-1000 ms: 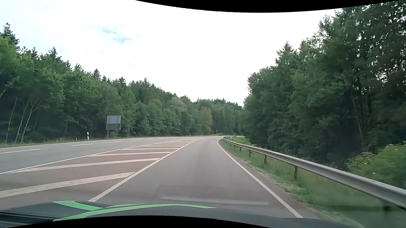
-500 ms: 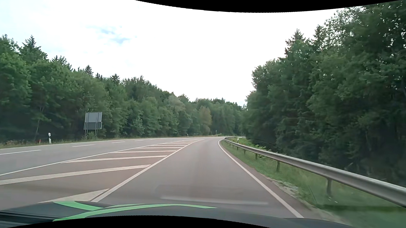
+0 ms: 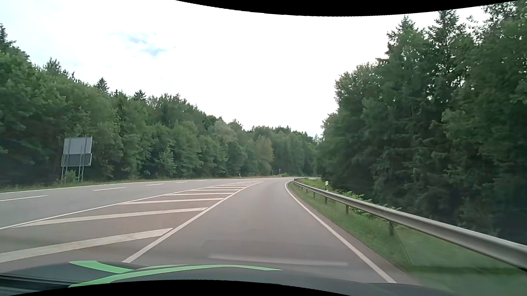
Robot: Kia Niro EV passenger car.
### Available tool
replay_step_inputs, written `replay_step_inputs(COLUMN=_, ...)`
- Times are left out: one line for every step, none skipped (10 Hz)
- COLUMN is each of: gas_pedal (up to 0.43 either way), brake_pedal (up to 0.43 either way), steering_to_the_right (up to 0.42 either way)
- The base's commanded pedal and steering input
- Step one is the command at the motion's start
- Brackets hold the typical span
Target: Follow the waypoints while adhering to traffic rules and regulations
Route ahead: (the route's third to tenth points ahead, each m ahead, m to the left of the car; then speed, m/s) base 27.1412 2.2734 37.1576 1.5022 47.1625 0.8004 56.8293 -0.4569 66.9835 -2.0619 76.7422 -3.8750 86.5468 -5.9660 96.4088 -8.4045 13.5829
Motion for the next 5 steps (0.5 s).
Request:
replay_step_inputs(gas_pedal=0.319, brake_pedal=0.000, steering_to_the_right=0.002)
replay_step_inputs(gas_pedal=0.319, brake_pedal=0.000, steering_to_the_right=0.002)
replay_step_inputs(gas_pedal=0.319, brake_pedal=0.000, steering_to_the_right=0.002)
replay_step_inputs(gas_pedal=0.319, brake_pedal=0.000, steering_to_the_right=0.003)
replay_step_inputs(gas_pedal=0.319, brake_pedal=0.000, steering_to_the_right=0.004)
